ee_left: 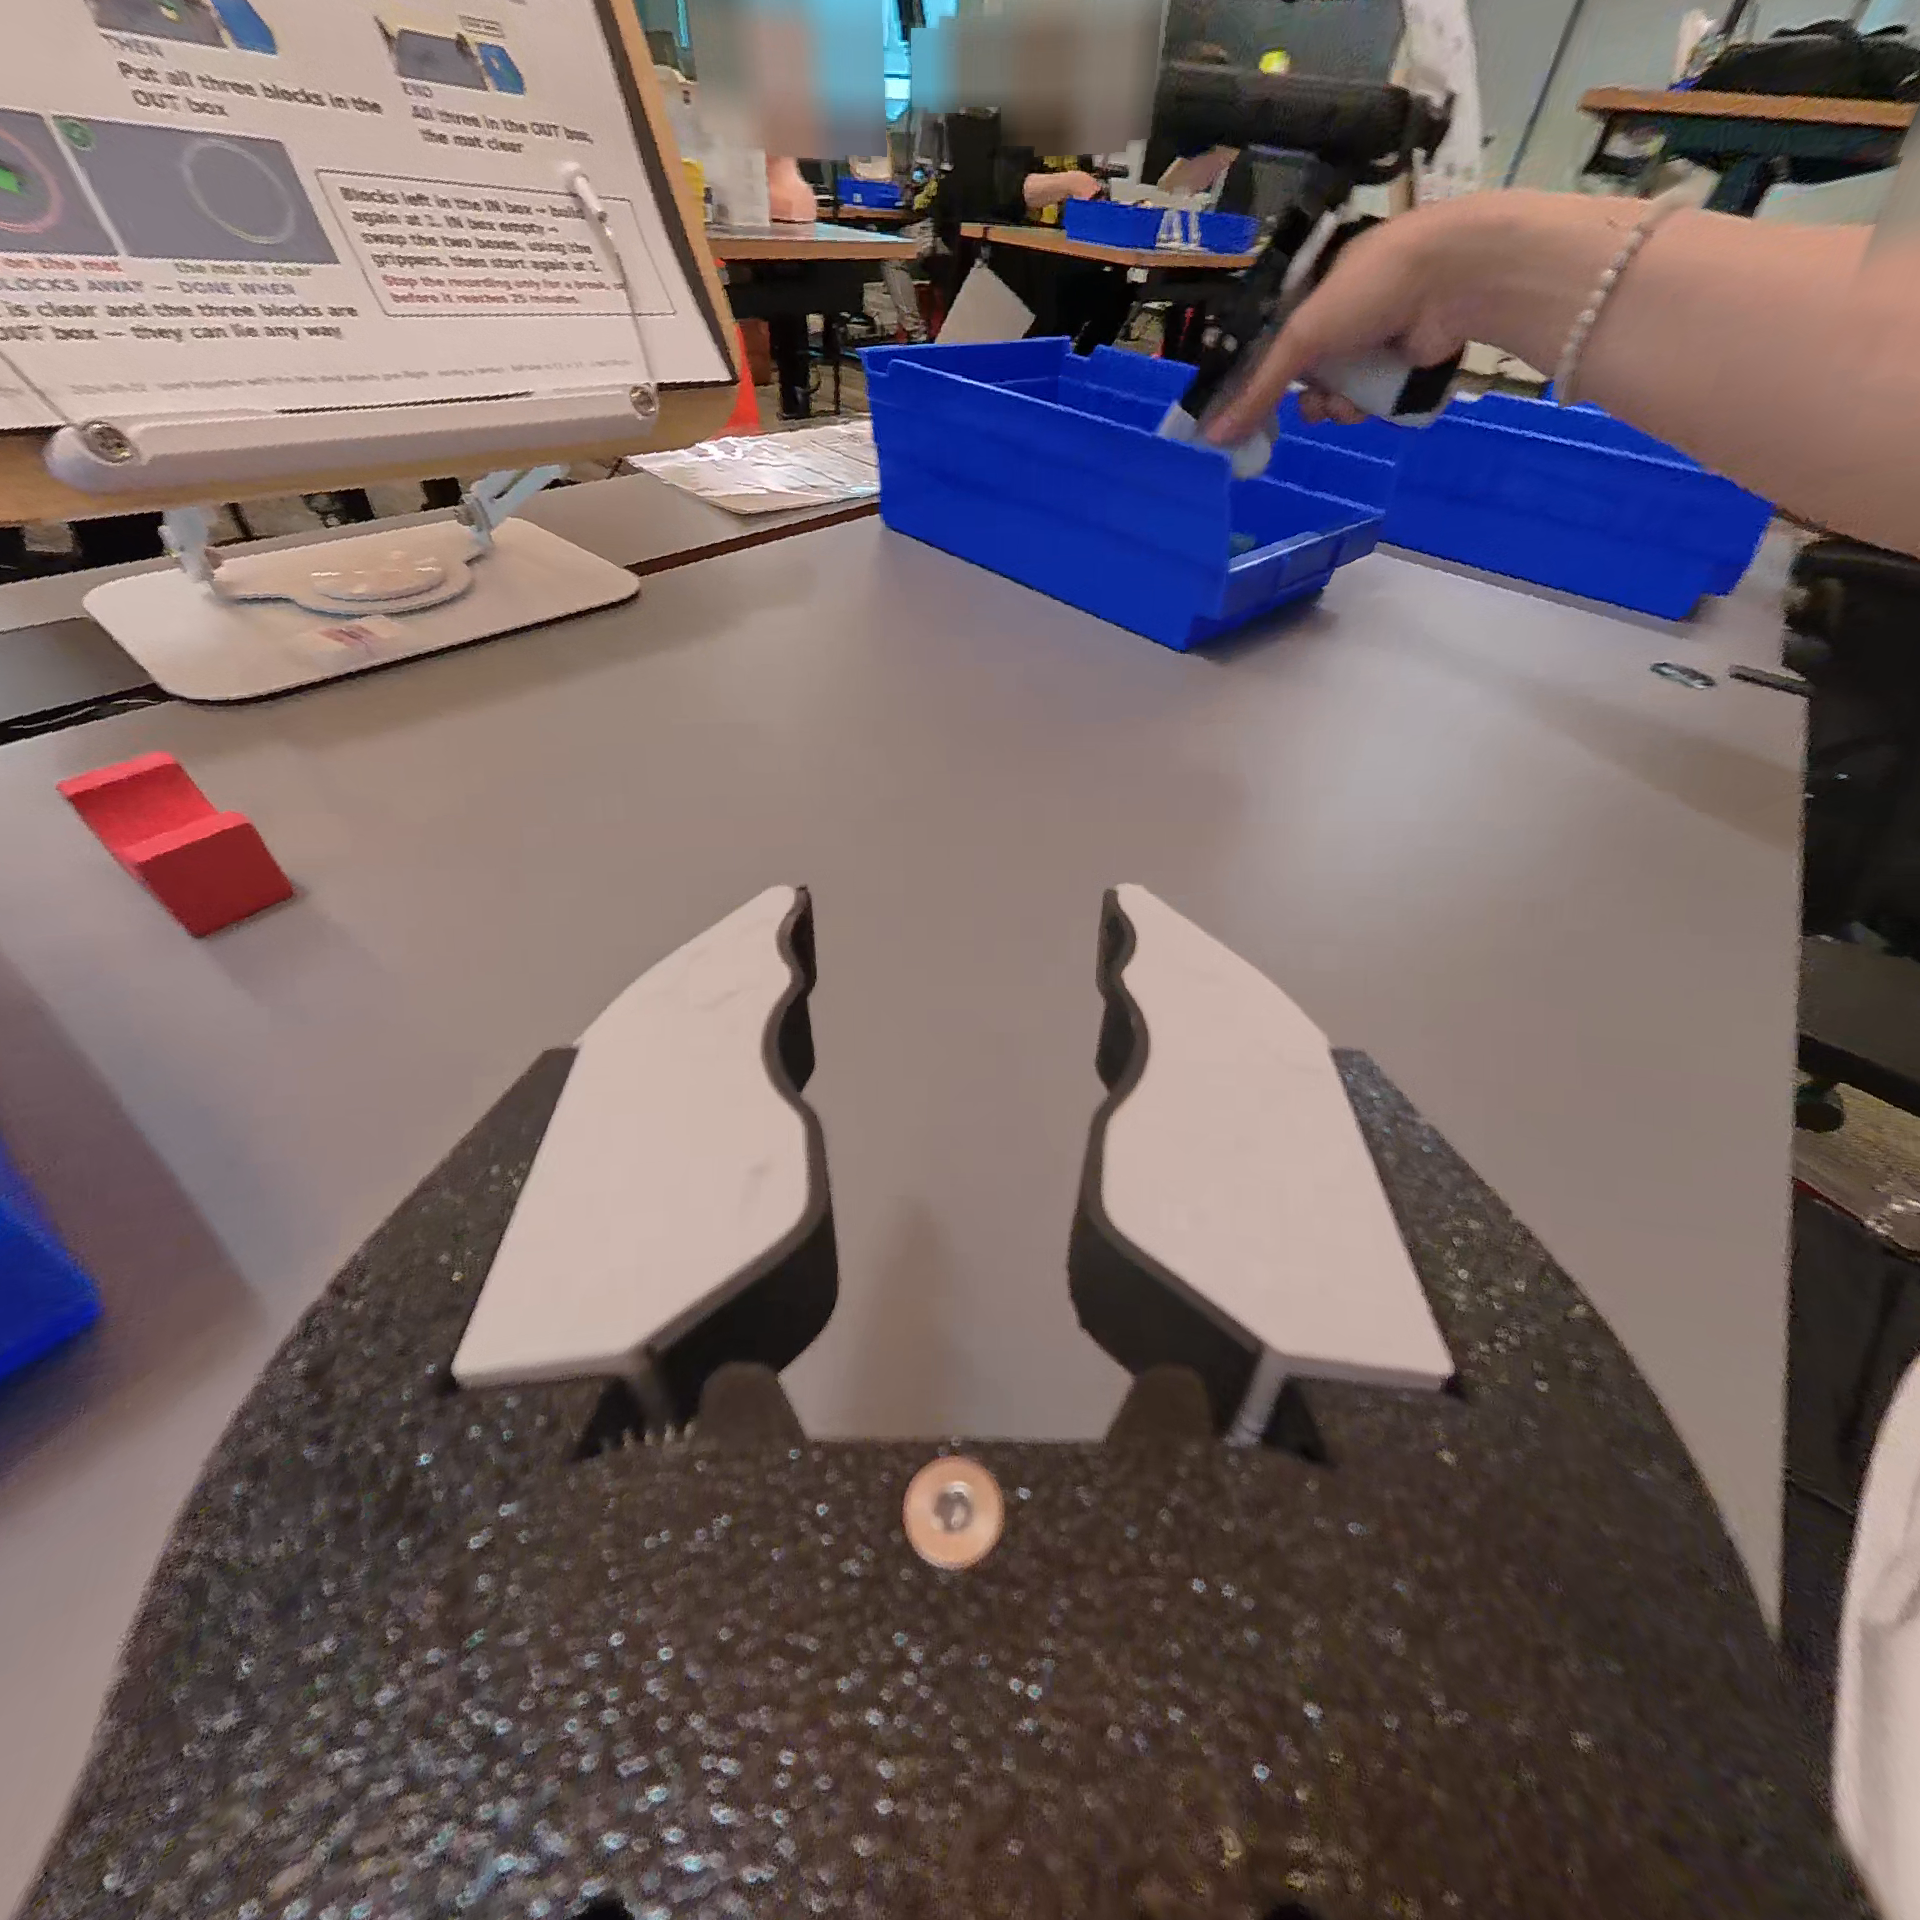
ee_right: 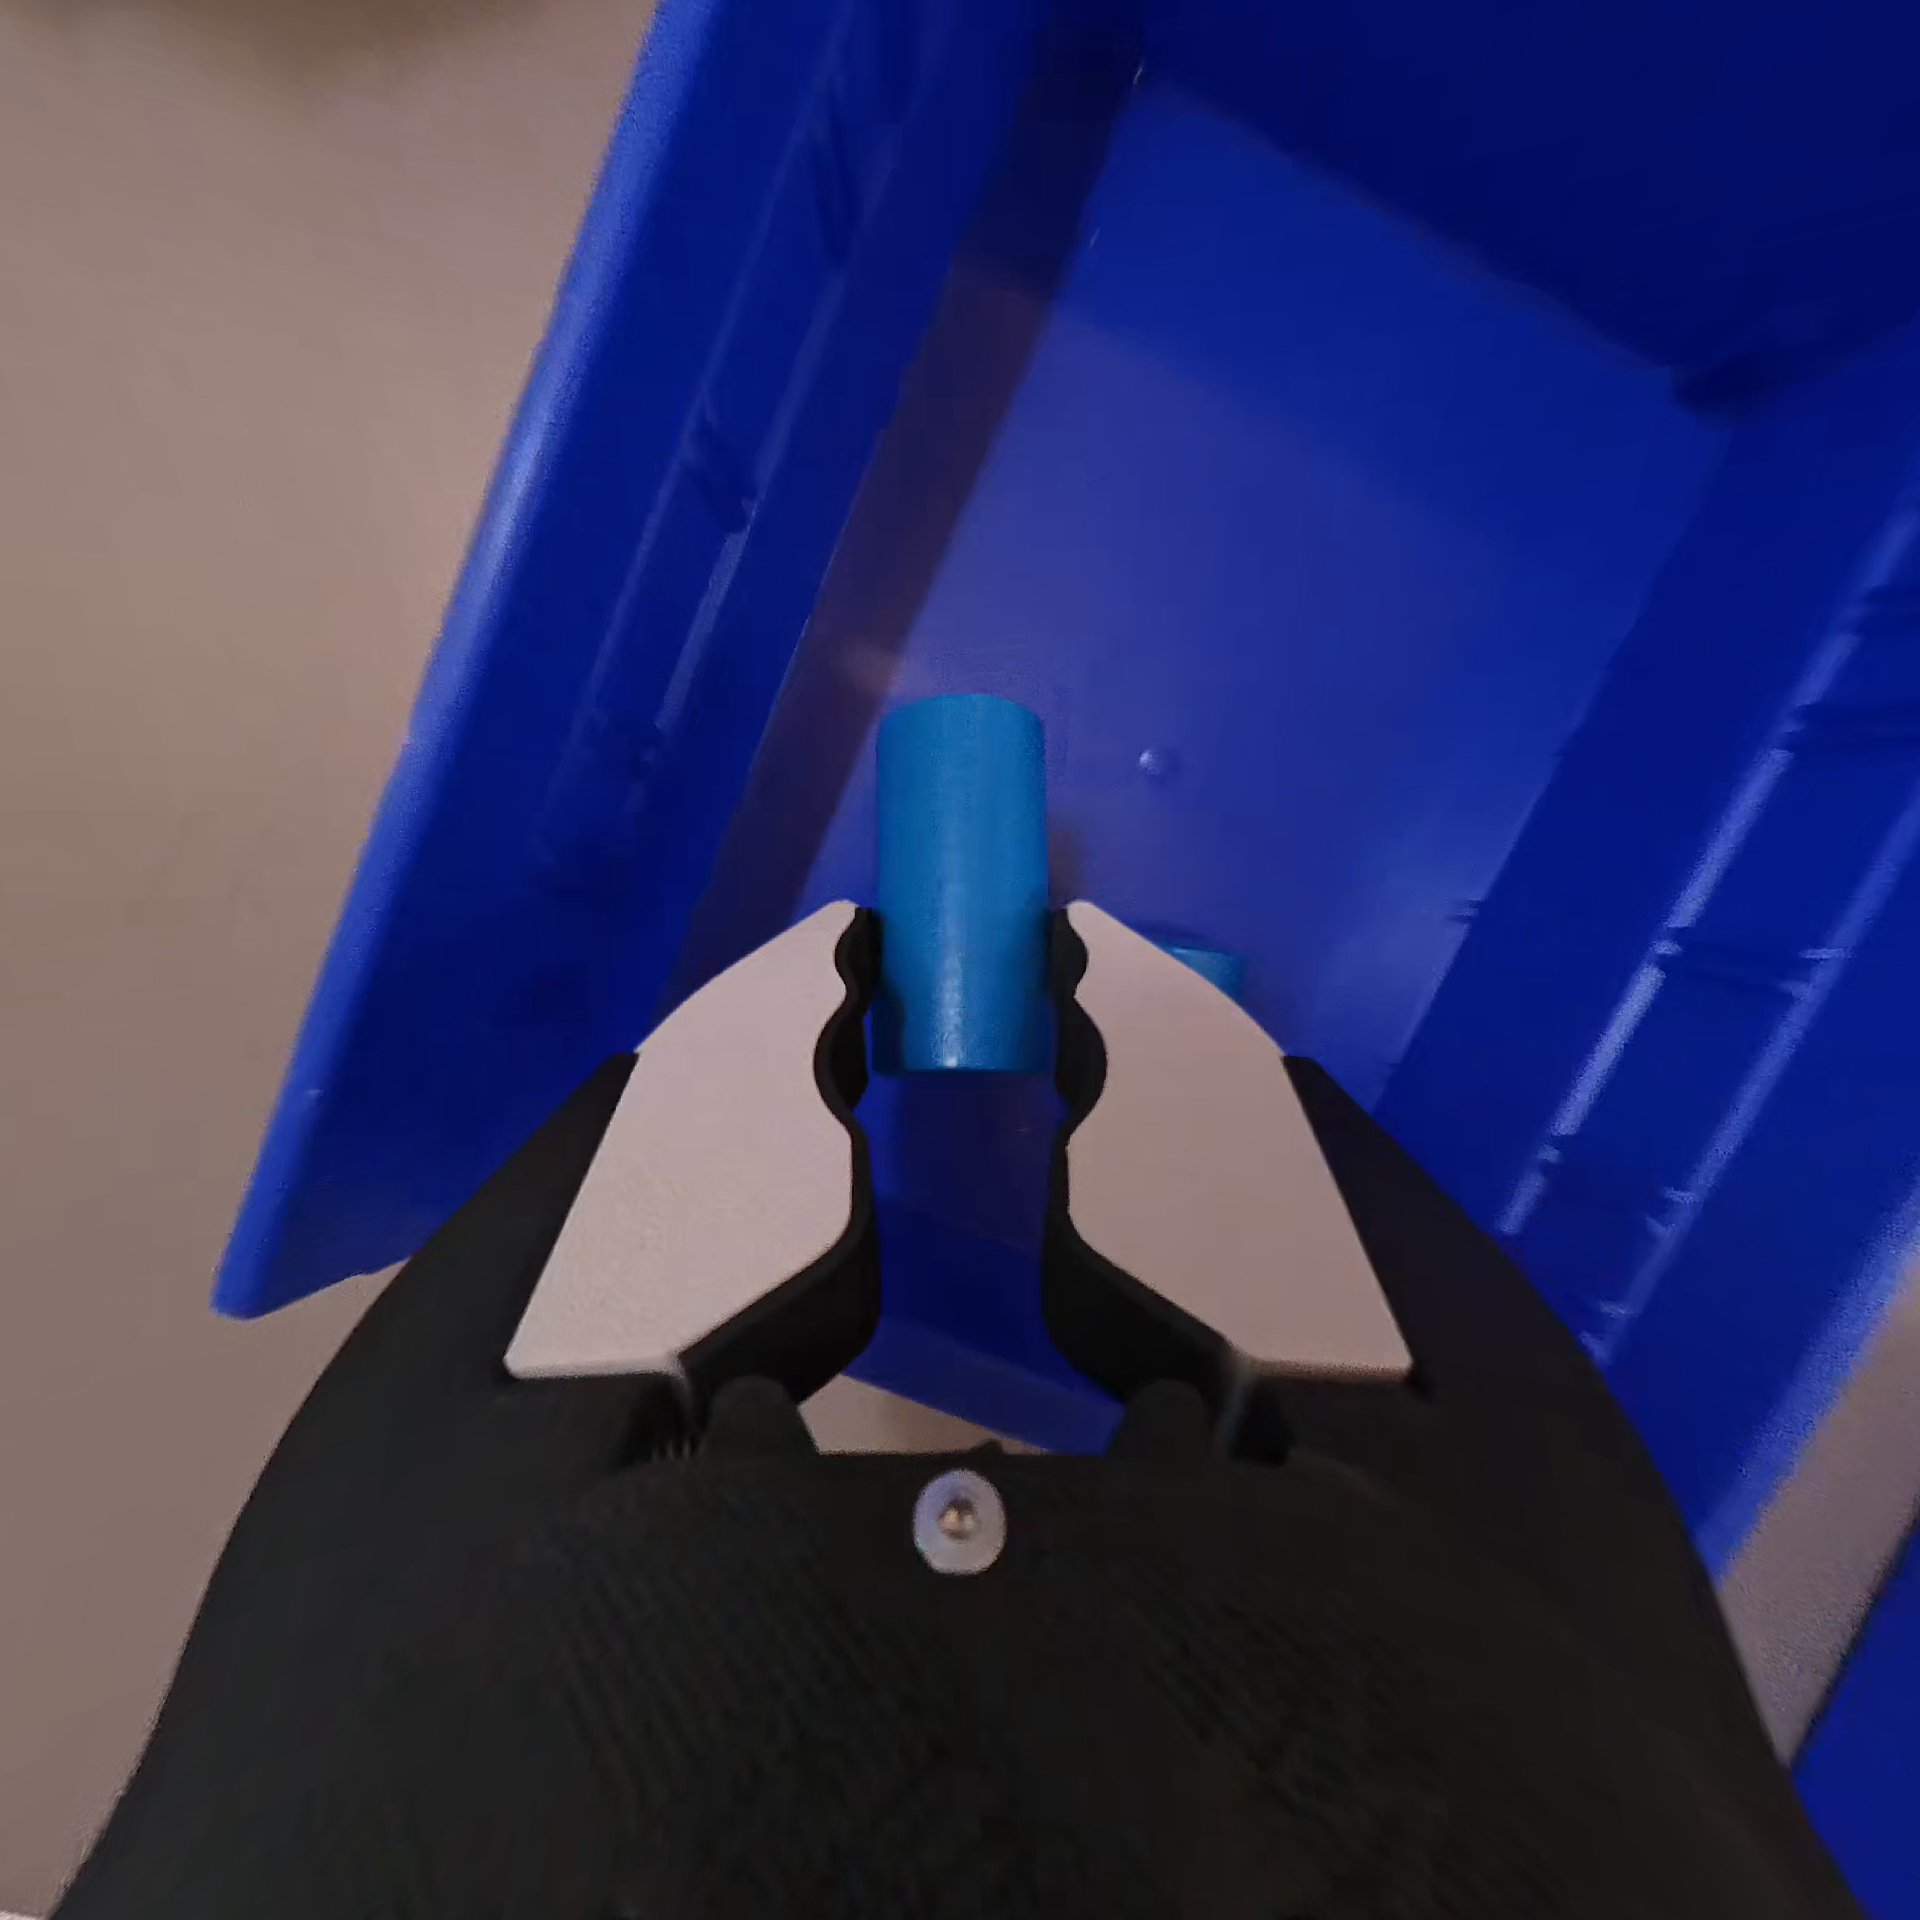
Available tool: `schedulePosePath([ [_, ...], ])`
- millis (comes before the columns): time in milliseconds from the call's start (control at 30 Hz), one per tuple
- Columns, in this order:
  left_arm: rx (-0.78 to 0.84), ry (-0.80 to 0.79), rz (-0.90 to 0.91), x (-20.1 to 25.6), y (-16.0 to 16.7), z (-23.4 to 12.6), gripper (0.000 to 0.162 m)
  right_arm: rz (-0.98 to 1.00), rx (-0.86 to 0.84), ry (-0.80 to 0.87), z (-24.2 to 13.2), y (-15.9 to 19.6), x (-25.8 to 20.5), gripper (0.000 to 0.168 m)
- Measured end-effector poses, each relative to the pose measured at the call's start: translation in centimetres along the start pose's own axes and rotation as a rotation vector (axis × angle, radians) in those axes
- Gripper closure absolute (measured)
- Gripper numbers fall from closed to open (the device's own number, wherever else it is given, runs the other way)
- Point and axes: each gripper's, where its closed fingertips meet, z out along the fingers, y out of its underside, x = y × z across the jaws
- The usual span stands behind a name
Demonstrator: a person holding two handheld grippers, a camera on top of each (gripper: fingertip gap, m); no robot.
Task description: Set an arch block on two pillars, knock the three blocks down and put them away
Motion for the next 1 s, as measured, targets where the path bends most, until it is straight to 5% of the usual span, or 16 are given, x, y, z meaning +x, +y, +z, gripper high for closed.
schedulePosePath([
  [333, 0.009, -0.071, 0.009, -1.4, 0.2, -0.5, 0.105, -0.041, -0.121, 0.011, 3.2, 1.8, -0.3, 0.127],
  [500, 0.008, -0.086, 0.025, -1.9, 0.4, -0.8, 0.104, -0.038, 0.106, 0.138, -2.4, -4.4, -0.9, 0.098],
  [667, 0.017, -0.076, -0.007, -2.3, 0.7, -0.8, 0.104, -0.518, 0.269, -0.178, -5.8, -11.2, -17.2, 0.092],
  [800, 0.018, -0.054, -0.028, -2.1, 1.0, -0.6, 0.103, -0.844, 0.197, -0.322, -2.9, -12.5, -28.6, 0.083],
  [1000, 0.013, -0.020, -0.011, -1.4, 1.1, -0.4, 0.102, -1.027, 0.184, -0.452, 2.3, -15.0, -40.1, 0.081],
])
